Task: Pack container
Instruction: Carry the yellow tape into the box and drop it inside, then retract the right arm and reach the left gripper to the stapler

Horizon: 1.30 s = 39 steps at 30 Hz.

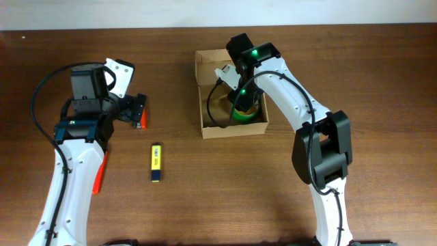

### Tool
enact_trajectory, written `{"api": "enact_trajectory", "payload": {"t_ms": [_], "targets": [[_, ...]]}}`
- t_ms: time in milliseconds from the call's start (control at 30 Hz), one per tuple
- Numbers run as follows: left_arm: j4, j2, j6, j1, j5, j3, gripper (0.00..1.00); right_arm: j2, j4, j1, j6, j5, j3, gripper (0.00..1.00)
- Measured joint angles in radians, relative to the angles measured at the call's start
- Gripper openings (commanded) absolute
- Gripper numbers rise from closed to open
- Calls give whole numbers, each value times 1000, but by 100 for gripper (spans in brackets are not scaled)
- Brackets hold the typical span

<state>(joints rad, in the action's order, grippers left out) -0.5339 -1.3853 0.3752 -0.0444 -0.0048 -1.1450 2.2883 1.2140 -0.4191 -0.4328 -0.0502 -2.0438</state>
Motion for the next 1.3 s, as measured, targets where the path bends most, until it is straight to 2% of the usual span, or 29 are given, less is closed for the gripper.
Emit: {"api": "enact_trajectory", "payload": {"t_ms": [133,300,467,500,633,667,733,767,900,1033,1067,1100,1133,1167,1200,1300], "targets": [[0,0,0,0,0,0,99,5,77,-4,3,0,-41,47],[0,0,0,0,0,0,100,2,182,-27,61,5,-280,59],[-5,34,0,0,16,0,100,-141,204,-7,172,90,-290,64],[-8,73,0,0,30,0,100,-210,226,29,214,111,-290,69],[-68,211,-31,0,50,-8,100,-415,344,256,325,145,-298,71],[-105,220,-52,0,53,-20,100,-447,380,311,348,150,-299,80],[-173,220,-98,0,53,-41,99,-492,449,417,404,159,-303,91],[-203,218,-119,0,49,-51,100,-496,460,455,418,158,-303,93],[-380,112,-198,0,-5,-134,100,-494,439,542,457,154,-262,94],[-486,-116,-240,0,-26,-276,100,-492,367,556,460,152,-120,94],[-533,-210,-245,0,-32,-369,100,-491,338,556,459,145,-61,94],[-557,-277,-246,0,-32,-433,91,-488,313,556,459,141,-25,94],[-560,-322,-242,0,-33,-481,59,-487,291,556,459,138,11,94],[-538,-359,-238,0,-33,-526,55,-487,277,556,459,132,43,94],[-511,-369,-227,0,-32,-545,56,-486,265,556,459,127,66,94],[-489,-375,-229,-10,-20,-568,64,-485,238,556,459,113,100,94]]}}
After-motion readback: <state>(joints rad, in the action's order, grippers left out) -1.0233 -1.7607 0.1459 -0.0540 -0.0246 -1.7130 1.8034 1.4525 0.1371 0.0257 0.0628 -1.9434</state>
